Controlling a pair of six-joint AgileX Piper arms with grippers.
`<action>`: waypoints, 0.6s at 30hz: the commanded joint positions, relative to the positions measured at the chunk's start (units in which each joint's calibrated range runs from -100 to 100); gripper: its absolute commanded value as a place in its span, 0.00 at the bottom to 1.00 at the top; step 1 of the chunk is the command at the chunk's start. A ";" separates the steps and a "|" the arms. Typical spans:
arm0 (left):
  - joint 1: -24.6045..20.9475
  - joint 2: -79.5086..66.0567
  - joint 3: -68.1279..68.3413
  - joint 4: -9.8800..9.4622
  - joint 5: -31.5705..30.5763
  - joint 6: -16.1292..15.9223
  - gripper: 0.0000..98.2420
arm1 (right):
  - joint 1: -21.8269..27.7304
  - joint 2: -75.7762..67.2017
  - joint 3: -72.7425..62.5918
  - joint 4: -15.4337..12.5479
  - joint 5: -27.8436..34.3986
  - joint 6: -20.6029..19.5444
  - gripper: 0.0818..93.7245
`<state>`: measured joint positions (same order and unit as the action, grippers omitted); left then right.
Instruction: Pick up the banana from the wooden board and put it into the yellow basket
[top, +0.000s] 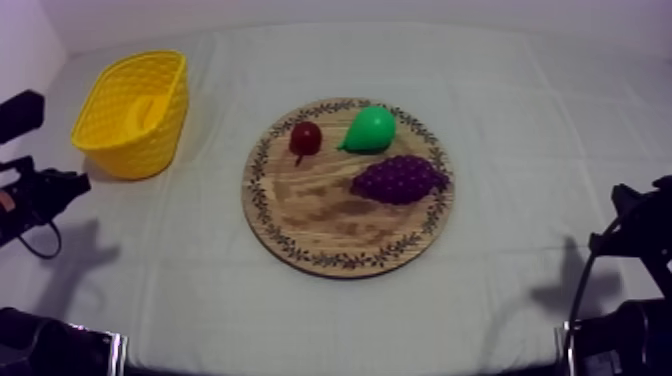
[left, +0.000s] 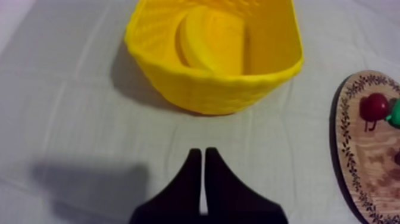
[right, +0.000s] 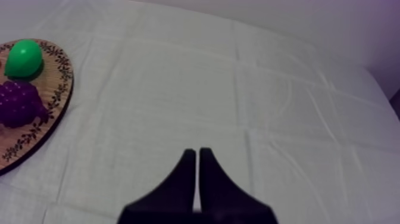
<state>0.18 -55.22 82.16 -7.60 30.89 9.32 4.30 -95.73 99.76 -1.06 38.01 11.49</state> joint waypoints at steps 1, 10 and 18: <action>0.01 -10.53 2.54 0.50 0.35 -1.42 0.01 | -0.01 -0.02 0.02 0.01 -0.03 -0.01 0.00; -1.21 -25.17 9.87 2.89 1.59 -4.30 0.03 | -0.01 -0.02 0.02 0.01 -0.03 0.00 0.00; -1.76 -35.62 15.79 4.70 3.58 -6.41 0.00 | -0.01 -0.02 0.02 0.01 -0.03 0.01 0.00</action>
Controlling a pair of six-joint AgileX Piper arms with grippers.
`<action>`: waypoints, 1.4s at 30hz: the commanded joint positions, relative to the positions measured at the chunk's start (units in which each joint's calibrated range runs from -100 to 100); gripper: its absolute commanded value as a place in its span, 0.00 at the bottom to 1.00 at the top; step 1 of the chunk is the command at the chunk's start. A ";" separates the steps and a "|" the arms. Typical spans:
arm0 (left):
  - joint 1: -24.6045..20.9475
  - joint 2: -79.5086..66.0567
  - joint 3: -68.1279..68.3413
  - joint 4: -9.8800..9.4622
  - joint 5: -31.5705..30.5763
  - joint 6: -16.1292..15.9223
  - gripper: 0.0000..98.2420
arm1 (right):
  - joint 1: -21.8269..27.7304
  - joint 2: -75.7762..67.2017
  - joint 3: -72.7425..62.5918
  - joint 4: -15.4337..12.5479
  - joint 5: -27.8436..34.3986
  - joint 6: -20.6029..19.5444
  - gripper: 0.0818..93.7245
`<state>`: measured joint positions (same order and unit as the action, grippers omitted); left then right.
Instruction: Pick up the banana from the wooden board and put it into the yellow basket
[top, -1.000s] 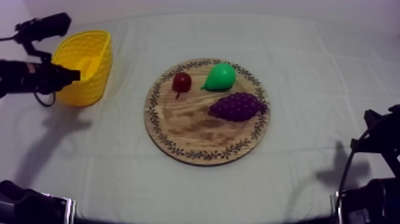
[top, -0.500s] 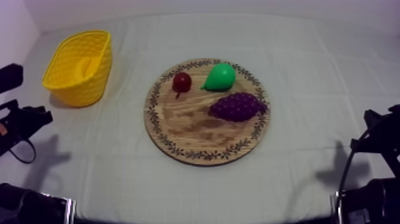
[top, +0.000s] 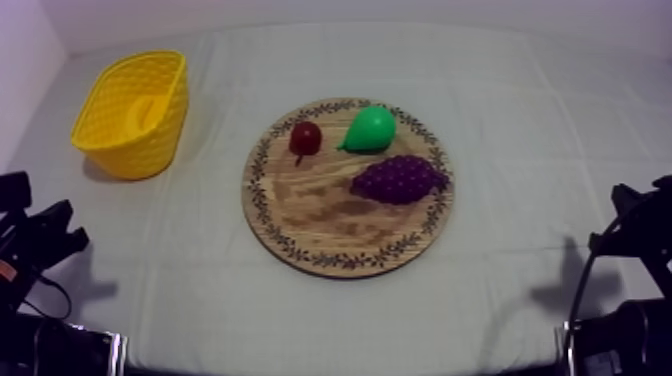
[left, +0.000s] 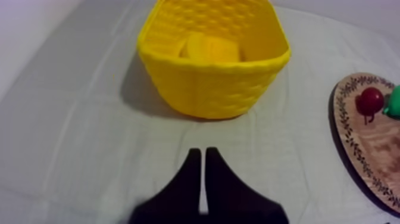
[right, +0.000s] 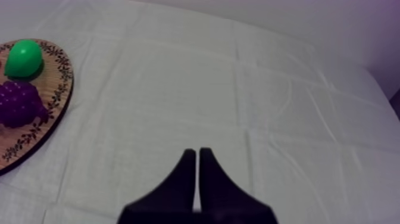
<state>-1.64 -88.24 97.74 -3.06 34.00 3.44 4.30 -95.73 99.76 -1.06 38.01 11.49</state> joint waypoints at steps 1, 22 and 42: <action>0.17 -3.70 0.32 0.29 1.07 -0.85 0.00 | -0.01 -0.02 0.02 0.01 -0.03 0.01 0.00; 5.18 -11.73 1.46 1.13 0.67 8.47 0.00 | -0.01 -0.02 0.02 0.01 -0.03 0.01 0.00; 5.23 -11.76 1.48 1.13 0.60 8.00 0.00 | -0.01 -0.02 0.02 0.01 -0.03 0.01 0.00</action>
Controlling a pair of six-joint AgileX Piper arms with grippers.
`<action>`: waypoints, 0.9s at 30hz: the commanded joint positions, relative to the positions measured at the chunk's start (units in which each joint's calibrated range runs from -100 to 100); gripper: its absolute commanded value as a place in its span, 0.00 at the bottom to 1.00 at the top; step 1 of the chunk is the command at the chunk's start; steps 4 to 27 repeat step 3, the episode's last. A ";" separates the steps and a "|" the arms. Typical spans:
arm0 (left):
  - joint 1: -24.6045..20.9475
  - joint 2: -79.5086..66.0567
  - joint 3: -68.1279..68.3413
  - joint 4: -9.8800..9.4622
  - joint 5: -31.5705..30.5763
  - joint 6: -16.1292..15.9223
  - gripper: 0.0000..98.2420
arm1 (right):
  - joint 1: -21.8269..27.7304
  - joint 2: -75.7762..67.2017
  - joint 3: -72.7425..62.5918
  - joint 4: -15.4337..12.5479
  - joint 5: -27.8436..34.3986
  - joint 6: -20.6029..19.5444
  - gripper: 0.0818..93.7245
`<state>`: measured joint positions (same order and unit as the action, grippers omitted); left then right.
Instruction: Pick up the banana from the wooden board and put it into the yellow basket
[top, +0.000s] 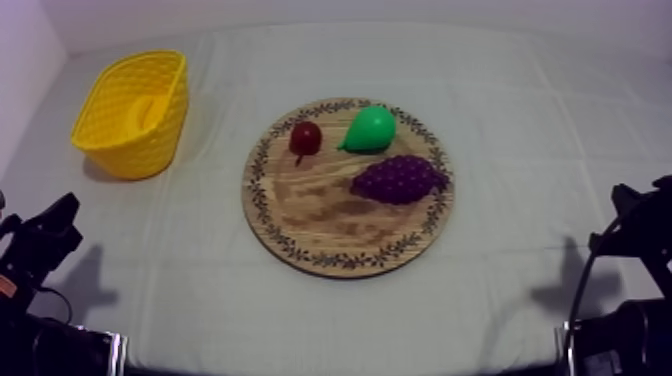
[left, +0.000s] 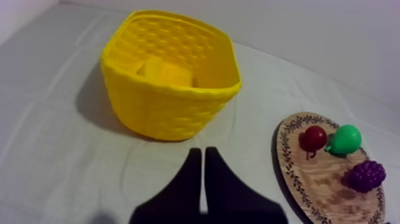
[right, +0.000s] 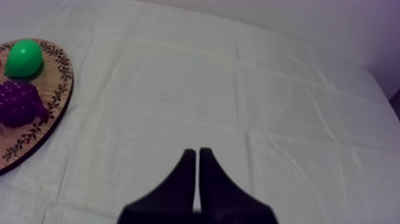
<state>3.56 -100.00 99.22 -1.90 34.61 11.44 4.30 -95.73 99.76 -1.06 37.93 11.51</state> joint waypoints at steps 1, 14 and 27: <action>0.02 0.00 -0.01 -0.03 -0.01 0.01 0.00 | -0.01 -0.02 0.02 0.01 0.06 -0.01 0.00; 0.02 0.00 -0.01 -0.03 -0.01 0.01 0.00 | -0.01 -0.02 0.02 0.01 0.06 -0.01 0.00; 0.02 0.00 -0.01 -0.03 -0.01 0.01 0.00 | -0.01 -0.02 0.02 0.01 0.06 -0.01 0.00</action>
